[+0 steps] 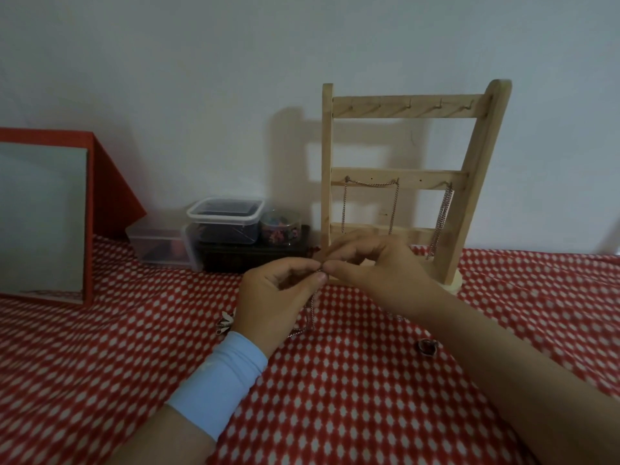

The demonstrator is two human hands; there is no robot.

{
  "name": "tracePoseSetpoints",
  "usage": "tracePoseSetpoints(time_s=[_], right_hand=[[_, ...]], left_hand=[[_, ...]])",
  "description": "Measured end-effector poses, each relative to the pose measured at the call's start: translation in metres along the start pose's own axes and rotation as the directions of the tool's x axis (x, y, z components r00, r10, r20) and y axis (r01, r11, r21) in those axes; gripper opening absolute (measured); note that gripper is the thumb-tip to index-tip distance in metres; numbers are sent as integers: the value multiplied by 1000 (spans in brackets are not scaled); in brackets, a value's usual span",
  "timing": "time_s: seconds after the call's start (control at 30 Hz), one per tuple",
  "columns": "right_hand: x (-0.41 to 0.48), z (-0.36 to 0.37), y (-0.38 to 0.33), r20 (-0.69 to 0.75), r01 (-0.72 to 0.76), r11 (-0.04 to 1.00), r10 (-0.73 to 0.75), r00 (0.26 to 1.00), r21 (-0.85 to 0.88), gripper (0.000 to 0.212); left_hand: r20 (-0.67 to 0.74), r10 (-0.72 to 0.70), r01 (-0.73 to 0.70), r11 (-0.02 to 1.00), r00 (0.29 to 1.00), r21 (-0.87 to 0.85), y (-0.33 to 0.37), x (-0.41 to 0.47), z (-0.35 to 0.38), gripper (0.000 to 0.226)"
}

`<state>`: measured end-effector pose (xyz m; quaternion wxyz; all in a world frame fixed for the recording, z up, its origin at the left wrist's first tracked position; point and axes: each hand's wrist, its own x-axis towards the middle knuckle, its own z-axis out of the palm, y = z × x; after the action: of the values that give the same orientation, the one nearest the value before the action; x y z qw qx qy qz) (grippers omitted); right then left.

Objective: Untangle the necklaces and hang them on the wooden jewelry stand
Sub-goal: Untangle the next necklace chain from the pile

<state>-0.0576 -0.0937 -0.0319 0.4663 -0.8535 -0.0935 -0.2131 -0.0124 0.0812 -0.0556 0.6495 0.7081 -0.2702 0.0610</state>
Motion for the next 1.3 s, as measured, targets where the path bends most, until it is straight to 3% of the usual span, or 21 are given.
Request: tracePoseSetpoints(time_s=[0.27, 0.57, 0.83, 0.9, 1.0, 1.07, 1.2, 1.3], right_hand=[[-1, -2, -5, 37, -43, 991, 48, 998, -127, 10], [-1, -9, -14, 199, -53, 956, 114, 973, -288, 16], [-1, -17, -16, 308, -286, 944, 324, 894, -163, 29], [-1, -17, -18, 315, -279, 915, 366, 875, -290, 30], [-3, -13, -20, 310, -48, 758, 323, 894, -651, 32], [-4, -8, -18, 312, 17, 700, 296, 903, -714, 32], [-2, -11, -22, 268, -114, 837, 296, 917, -535, 27], [-1, -19, -24, 243, -241, 899, 342, 908, -365, 27]], left_hand=[[22, -44, 45, 996, 999, -75, 1, 1, 0, 13], [53, -66, 72, 991, 996, -117, -1, -1, 4, 10], [100, -33, 40, 997, 994, -71, -5, 1, 1, 11], [154, 10, -19, 998, 988, 55, -7, 3, -2, 12], [239, 70, -134, 956, 968, 262, -11, 1, -4, 15], [233, 80, -147, 947, 969, 287, -12, 1, -2, 15], [193, 25, -72, 969, 981, 236, -10, 3, -1, 14], [265, -92, 30, 973, 960, 227, -10, 4, -3, 14]])
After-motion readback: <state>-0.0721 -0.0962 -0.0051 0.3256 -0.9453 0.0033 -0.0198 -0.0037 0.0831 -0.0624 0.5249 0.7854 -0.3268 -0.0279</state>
